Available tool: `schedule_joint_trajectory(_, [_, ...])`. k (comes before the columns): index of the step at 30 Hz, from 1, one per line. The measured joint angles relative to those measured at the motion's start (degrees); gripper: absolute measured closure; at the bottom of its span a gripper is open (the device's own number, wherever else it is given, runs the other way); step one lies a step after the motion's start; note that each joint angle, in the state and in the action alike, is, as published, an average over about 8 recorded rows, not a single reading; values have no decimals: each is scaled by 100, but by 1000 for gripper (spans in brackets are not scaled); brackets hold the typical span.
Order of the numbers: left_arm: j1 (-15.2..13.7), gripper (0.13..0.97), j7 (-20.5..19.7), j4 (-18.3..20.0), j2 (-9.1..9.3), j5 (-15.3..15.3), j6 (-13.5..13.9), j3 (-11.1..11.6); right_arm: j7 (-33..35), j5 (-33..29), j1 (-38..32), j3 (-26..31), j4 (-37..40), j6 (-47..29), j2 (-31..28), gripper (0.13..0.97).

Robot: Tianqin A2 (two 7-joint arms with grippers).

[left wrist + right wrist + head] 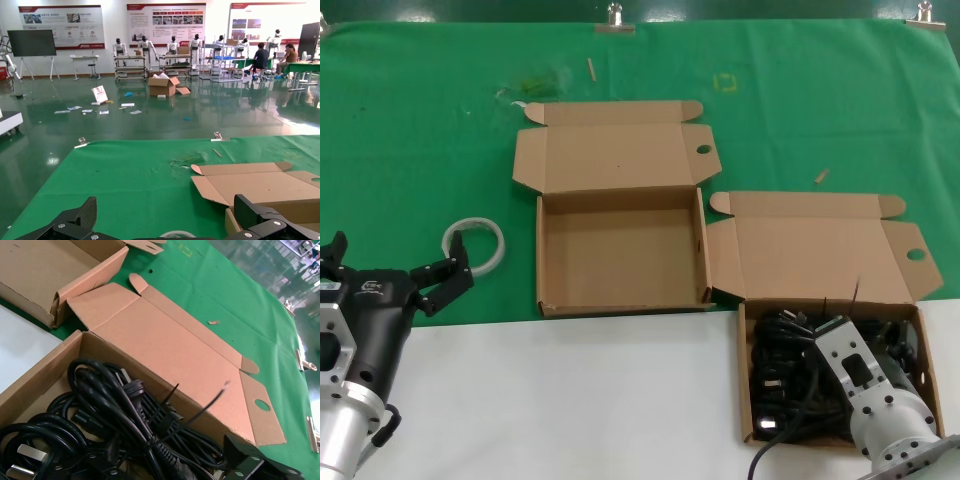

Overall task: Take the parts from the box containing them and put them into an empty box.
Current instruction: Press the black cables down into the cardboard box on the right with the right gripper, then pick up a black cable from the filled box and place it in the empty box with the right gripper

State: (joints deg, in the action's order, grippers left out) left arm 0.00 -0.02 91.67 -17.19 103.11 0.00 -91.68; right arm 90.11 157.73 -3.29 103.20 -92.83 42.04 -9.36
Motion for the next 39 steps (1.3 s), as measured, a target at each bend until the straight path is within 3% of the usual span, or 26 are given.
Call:
schedule_joint_trajectory(8, [0,132,0,0,0,0,0,0,-13,0,3,-12,-7,-37,0,446])
schedule_joint_trajectory(16, [0,132,0,0,0,0,0,0,-84,0,12,-33,27,-95,6,662])
schedule_joint_trajectory(20, [0,132,0,0,0,0,0,0,-110,0,34,-69,33,-121,13,662])
schedule_joint_trajectory(28, [0,132,0,0,0,0,0,0,-114,0,76,-148,-29,-131,23,817])
schedule_joint_trajectory(39, [0,132,0,0,0,0,0,0,3,0,74,-60,-549,156,22,887])
